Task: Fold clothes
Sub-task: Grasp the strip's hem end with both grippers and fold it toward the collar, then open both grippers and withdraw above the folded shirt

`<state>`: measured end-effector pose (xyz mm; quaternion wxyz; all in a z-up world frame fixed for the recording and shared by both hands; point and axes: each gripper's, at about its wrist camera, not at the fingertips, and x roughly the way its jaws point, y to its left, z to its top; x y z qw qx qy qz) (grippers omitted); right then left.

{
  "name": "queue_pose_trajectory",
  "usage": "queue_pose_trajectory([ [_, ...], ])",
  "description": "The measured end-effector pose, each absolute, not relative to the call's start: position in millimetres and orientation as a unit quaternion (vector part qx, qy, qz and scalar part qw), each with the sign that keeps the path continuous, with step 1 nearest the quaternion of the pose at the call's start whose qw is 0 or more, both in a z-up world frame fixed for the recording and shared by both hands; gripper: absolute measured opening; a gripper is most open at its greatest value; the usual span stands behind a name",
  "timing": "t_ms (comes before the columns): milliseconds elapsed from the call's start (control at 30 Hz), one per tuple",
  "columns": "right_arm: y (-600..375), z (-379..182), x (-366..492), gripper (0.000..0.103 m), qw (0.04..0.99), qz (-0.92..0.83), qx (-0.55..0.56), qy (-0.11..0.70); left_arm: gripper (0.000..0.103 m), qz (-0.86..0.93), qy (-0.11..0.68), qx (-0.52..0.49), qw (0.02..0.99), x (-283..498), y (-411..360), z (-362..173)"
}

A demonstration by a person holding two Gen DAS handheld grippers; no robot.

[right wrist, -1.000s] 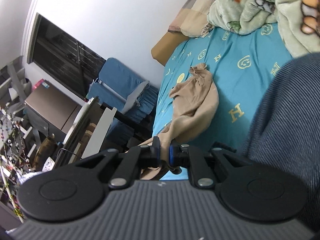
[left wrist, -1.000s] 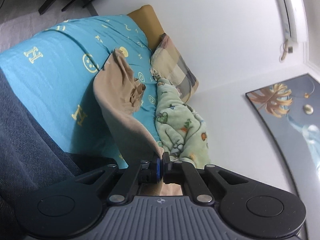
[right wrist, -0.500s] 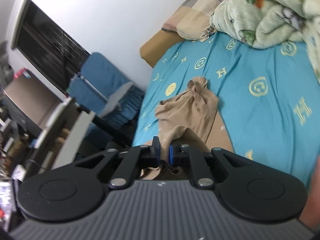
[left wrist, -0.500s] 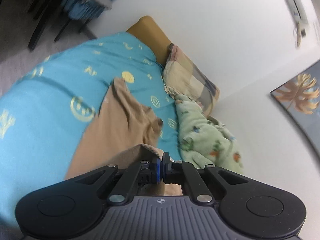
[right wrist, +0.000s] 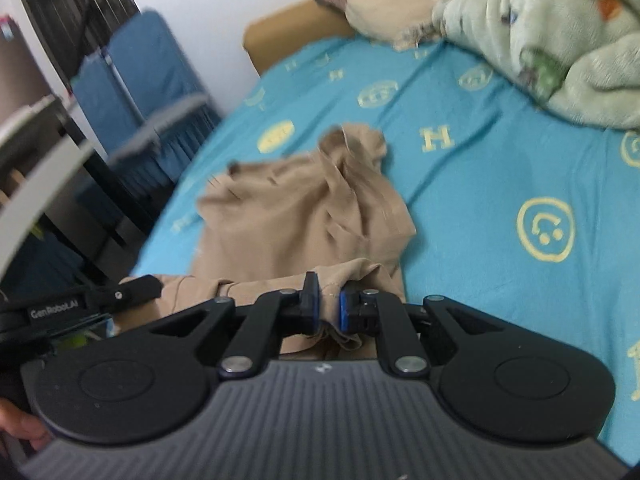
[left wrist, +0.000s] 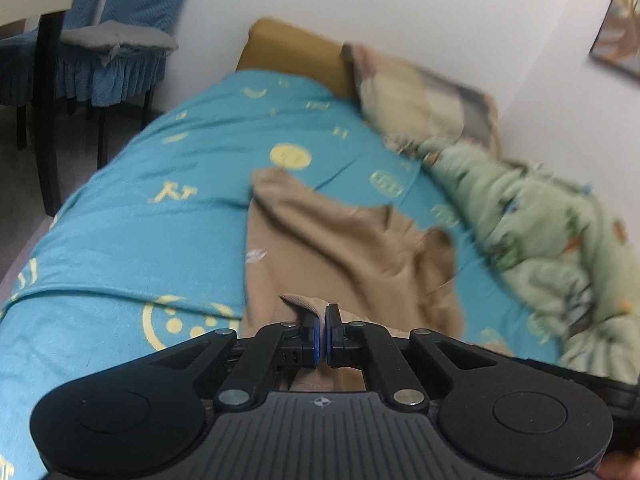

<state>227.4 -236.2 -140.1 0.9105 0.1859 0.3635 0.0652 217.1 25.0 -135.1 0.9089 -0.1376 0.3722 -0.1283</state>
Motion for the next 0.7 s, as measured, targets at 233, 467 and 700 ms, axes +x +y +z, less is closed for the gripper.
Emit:
queue_pose_trajectory([
  [233,-225.7,-163.3,247.9,0.014,0.907,0.054,0.163,0.383,0.008,-0.127,0.392,-0.116,0.904,230.5,26.4,-159.3],
  [467,-220.4,-135.2,226.8,0.091,0.922,0.058,0.152,0.351,0.066,-0.118,0.364,-0.071,0.921,206.4,22.0,-127.1],
  [700,-226.7,-97.4,183.8,0.090,0.942,0.038,0.144,0.301,0.083,-0.124,0.320,-0.066,0.937,157.6,26.2,-85.8],
])
